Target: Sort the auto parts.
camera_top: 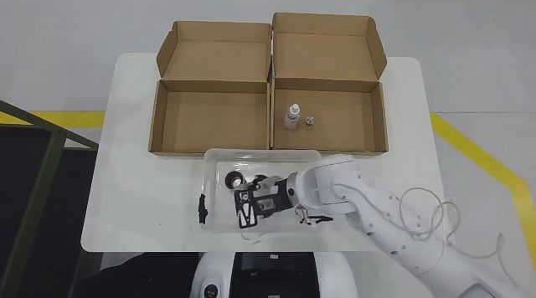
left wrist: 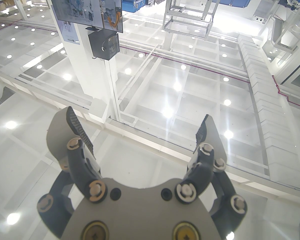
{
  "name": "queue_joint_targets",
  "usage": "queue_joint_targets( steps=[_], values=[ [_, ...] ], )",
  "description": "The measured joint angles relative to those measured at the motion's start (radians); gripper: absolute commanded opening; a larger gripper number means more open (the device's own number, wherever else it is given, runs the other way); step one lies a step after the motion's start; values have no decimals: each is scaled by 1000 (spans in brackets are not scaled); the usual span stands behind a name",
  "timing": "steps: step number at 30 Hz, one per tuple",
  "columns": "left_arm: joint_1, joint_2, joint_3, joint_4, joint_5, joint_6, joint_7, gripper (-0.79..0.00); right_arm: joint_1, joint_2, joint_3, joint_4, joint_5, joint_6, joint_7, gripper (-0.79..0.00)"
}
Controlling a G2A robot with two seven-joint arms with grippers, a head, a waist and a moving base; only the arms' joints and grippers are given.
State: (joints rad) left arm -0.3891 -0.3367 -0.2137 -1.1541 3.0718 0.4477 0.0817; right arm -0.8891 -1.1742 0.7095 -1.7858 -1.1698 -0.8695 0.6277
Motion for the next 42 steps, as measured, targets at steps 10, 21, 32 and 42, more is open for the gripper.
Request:
queue_joint_targets(
  steps=[10,21,32,42],
  values=[
    [0,0,0,0,0,0,0,0,-51,25,120,-92,21,44,-89,-785],
    [0,0,0,0,0,0,0,0,-71,29,193,-130,7,104,-244,-785],
    [0,0,0,0,0,0,0,0,-88,45,329,-194,33,108,-346,-785],
    [0,0,0,0,0,0,0,0,-135,59,462,-264,37,131,-445,-785]
  ],
)
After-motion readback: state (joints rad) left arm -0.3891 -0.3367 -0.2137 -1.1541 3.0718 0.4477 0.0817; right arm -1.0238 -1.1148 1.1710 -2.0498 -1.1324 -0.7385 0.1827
